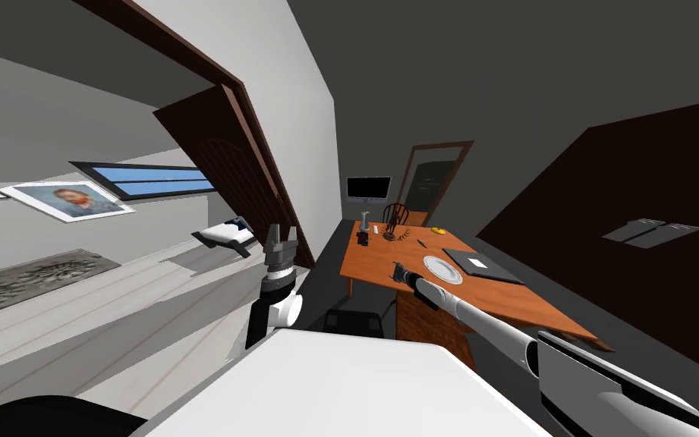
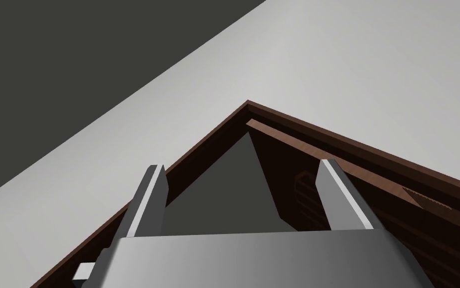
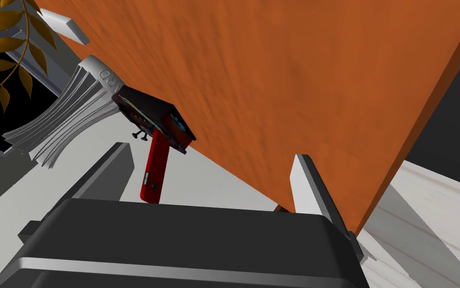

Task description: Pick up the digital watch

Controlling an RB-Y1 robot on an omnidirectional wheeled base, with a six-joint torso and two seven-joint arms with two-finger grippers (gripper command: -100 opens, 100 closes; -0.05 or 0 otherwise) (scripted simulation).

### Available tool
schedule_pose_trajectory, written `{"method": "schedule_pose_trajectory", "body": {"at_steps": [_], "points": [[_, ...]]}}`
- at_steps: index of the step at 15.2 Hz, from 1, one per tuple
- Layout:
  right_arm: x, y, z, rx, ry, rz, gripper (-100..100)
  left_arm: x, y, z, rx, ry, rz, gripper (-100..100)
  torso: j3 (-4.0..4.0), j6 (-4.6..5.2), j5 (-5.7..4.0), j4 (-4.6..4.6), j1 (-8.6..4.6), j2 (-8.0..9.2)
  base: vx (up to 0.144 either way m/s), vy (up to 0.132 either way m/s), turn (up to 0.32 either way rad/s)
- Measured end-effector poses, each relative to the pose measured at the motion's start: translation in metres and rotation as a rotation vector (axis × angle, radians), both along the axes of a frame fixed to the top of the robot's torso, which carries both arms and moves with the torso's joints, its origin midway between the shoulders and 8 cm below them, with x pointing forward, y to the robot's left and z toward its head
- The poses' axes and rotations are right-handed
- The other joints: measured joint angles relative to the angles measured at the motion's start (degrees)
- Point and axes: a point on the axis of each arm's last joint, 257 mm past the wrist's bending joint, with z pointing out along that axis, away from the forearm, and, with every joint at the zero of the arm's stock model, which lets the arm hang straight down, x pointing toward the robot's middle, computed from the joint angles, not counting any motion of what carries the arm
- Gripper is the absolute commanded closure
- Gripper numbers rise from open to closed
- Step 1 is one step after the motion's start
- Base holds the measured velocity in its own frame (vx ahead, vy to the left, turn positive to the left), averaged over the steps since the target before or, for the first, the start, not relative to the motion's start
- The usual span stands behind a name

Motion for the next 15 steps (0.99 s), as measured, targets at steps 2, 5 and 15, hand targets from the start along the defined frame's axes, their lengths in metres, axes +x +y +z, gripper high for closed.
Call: {"method": "schedule_pose_trajectory", "body": {"at_steps": [2,5,15], "points": [[0.0,-0.001,0.0,-0.002,0.0,0.0,-100,0.0,0.0,0.0,0.0,0.0,0.0,0,-0.04,-0.01,0.01,-0.02,0.03,-0.06,0.0,0.0,0.0],[0.0,-0.001,0.0,-0.003,0.0,0.001,-100,0.0,0.0,0.0,0.0,0.0,0.0,0,-0.03,-0.01,0.01,-0.02,0.02,-0.05,-0.003,-0.001,0.009],[-0.013,-0.031,-0.016,-0.105,0.027,0.025,-100,0.0,0.0,0.0,0.0,0.0,0.0,0,-0.06,-0.03,0.0,-0.03,0.01,-0.09,0.005,-0.004,0.062]]}}
